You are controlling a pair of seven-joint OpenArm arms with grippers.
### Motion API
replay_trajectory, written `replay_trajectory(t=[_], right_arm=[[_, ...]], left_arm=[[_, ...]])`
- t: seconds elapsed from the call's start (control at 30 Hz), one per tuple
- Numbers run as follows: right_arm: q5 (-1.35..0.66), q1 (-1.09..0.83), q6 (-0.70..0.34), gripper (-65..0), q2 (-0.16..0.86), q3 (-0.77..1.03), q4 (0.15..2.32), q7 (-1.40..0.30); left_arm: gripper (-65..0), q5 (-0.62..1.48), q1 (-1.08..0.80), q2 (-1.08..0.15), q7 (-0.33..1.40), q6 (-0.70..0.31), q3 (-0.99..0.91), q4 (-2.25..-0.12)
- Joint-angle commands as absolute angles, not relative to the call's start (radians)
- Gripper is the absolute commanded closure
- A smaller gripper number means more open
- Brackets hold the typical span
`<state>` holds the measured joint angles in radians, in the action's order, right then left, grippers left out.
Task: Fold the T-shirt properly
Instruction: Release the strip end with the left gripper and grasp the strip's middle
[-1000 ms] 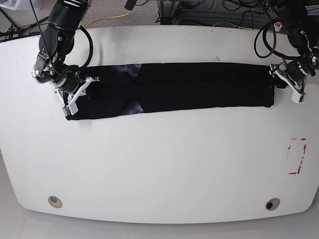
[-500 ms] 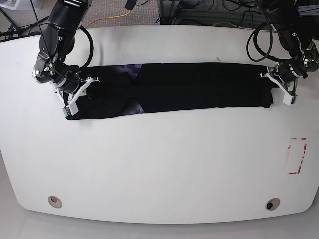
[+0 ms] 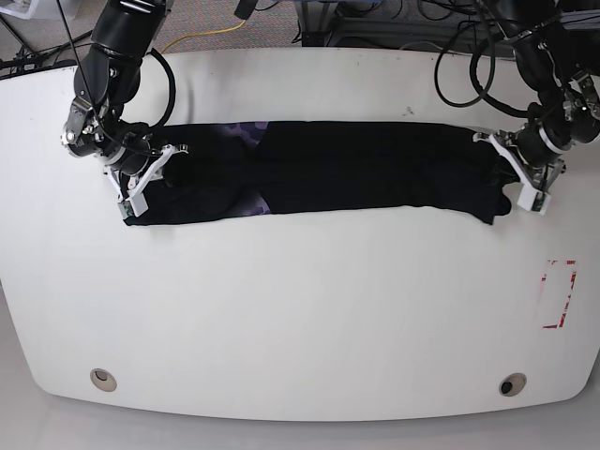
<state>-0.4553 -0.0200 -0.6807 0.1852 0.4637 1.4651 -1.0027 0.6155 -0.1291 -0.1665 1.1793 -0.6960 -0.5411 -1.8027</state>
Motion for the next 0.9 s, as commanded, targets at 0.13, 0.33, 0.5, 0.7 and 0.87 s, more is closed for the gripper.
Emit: replay_trajectory(t=[0.13,0.33,0.5,0.7,0.87], right_arm=[[-0.460,-0.010,-0.682,-5.9,0.196,0.467,1.483,-0.998],[-0.460,-0.010,-0.682,-5.9,0.196,0.467,1.483,-0.998],[-0.460,-0.012,-0.682,-5.9,0.196,0.467,1.483,-0.998],[-0.460,-0.012,-0.682,-5.9,0.196,0.469,1.483,-0.998],[-0.460,-0.010,-0.682,-5.9,0.183,0.469,1.483,-0.998]], left_arm=[[0.0,0.638,-0.127,-0.097,1.191,-0.698,-0.392,-1.937],[0.0,0.634,-0.096,-0.004,1.188,-0.668,-0.289,-1.934],[0.0,0.562,-0.090,0.067,1.187,-0.647,-0.200,-1.925],[0.0,0.401,-0.082,0.137,1.185,-0.647,-0.111,-1.923],[0.0,0.357,-0.050,0.157,1.185,-0.647,-0.101,-1.891]])
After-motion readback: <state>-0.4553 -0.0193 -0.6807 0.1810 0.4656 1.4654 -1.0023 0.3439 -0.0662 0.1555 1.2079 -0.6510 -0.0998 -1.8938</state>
